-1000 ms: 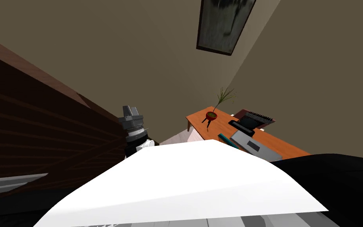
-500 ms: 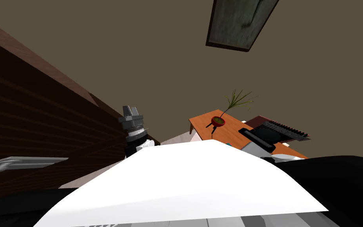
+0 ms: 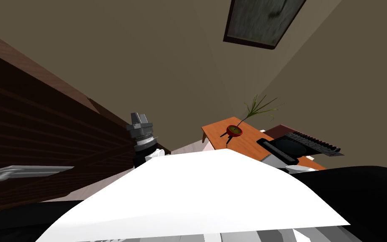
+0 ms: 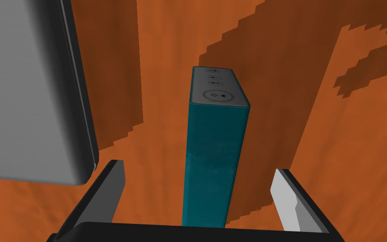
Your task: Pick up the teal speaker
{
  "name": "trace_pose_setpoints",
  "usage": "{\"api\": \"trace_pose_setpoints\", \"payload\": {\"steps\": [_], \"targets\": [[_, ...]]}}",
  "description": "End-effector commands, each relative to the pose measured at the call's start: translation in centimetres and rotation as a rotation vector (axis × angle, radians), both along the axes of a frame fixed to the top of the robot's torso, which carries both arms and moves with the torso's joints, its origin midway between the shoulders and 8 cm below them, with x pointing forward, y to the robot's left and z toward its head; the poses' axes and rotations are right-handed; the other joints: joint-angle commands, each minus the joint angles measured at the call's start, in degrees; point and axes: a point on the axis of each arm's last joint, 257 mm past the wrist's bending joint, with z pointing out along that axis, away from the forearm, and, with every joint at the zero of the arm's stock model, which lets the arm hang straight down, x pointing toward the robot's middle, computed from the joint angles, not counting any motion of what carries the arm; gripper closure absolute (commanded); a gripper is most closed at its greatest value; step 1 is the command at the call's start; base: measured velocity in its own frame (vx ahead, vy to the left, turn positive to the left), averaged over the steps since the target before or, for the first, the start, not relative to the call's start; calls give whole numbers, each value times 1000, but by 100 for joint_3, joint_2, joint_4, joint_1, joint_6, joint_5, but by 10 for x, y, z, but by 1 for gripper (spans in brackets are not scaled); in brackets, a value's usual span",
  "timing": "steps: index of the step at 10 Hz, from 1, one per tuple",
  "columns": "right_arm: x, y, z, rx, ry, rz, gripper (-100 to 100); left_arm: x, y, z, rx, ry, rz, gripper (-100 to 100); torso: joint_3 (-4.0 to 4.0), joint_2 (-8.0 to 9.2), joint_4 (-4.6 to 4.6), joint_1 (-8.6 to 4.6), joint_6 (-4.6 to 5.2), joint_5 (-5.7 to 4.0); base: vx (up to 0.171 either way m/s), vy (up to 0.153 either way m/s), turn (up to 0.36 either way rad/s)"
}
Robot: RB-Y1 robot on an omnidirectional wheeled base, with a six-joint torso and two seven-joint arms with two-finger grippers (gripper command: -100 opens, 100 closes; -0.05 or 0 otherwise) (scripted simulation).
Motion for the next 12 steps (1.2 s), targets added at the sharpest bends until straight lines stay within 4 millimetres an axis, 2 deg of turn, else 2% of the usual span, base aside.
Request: {"api": "trace_pose_setpoints", "payload": {"steps": [1, 2, 3, 7, 8, 9, 10, 11, 12], "targets": [[-1, 5, -9, -1, -4, -4, -100, 0, 0, 0, 0, 0, 0, 0, 0, 0, 0, 0, 0, 0, -26, -46, 34], [0, 2, -5, -1, -3, -3, -100, 0, 0, 0, 0, 0, 0, 0, 1, 2, 1, -1, 0, 0, -11, -20, 8], [0, 2, -5, -2, -3, -3, 100, 0, 0, 0, 0, 0, 0, 0, 0, -1, 0, 7, 1, 2, 0, 0, 0], [-1, 4, -6, 3, -2, -3, 100, 0, 0, 0, 0, 0, 0, 0, -3, -7, 0, 2, -1, 1, 0, 0, 0], [-1, 4, -6, 3, -2, -3, 0, 0, 0, 0, 0, 0, 0, 0, -3, -7, 0, 3, -1, 2, 0, 0, 0], [0, -4, 4, -2, 3, 2, 100, 0, 0, 0, 0, 0, 0, 0, -3, -7, 0, 3, -1, 2, 17, 35, -52], [1, -9, 12, -2, 7, 6, 100, 0, 0, 0, 0, 0, 0, 0, -6, -12, -2, 16, 1, 10, 29, 54, -66], [1, -7, 8, -3, 4, 4, 100, 0, 0, 0, 0, 0, 0, 0, -9, -16, -3, 26, 3, 11, 12, 24, -17], [0, -7, 8, -3, 5, 5, 0, 0, 0, 0, 0, 0, 0, 0, -7, -14, -2, 20, 1, 8, 0, 0, 0]]}}
